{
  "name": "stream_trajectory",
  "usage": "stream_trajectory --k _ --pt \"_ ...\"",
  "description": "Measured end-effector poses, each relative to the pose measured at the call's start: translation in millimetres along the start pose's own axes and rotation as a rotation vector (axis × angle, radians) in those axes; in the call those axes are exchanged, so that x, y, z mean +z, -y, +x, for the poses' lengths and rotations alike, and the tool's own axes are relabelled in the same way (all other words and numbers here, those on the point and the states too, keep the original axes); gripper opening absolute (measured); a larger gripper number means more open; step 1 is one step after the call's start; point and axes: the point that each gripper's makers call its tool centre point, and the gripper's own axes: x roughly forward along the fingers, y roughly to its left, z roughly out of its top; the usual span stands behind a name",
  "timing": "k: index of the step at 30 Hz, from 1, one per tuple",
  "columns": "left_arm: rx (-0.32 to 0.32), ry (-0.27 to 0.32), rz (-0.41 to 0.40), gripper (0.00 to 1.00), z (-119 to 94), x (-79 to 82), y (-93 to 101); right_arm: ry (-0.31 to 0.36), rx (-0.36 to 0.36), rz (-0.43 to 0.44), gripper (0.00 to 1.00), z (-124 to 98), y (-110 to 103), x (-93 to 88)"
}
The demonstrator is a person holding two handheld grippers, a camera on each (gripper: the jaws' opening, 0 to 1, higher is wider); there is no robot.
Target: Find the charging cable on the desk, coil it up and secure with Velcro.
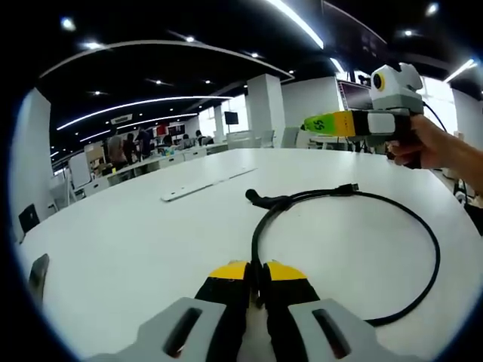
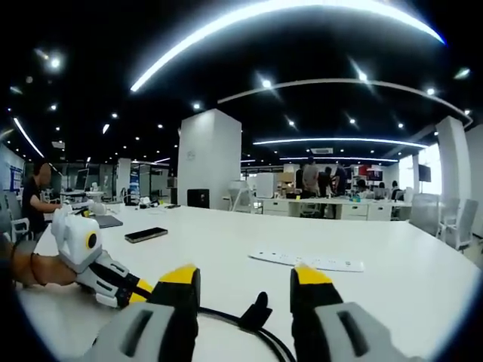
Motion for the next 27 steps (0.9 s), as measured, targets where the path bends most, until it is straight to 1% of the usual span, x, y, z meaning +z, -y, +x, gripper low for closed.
stream_trajectory --k 10,16,18,27 --pt "0.009 -0.009 -0.022 0.12 0.4 -0.5 -4.5 0.005 0.007 0.003 0.49 -2.5 -2.2 0.7" --pt "0.006 0.001 -0.036 0.13 0.0 0.3 -4.2 0.003 0.007 0.006 0.49 -2.6 -1.6 -0.5" --pt "0.007 0.011 -0.039 0.14 -0.8 2.9 -4.3 0.004 0.007 0.005 0.49 -2.6 -1.8 -0.2" --pt "0.009 0.08 -0.057 0.19 -11.5 24.7 -7.5 0.002 0.013 0.008 0.49 -2.0 -3.6 -1.6"
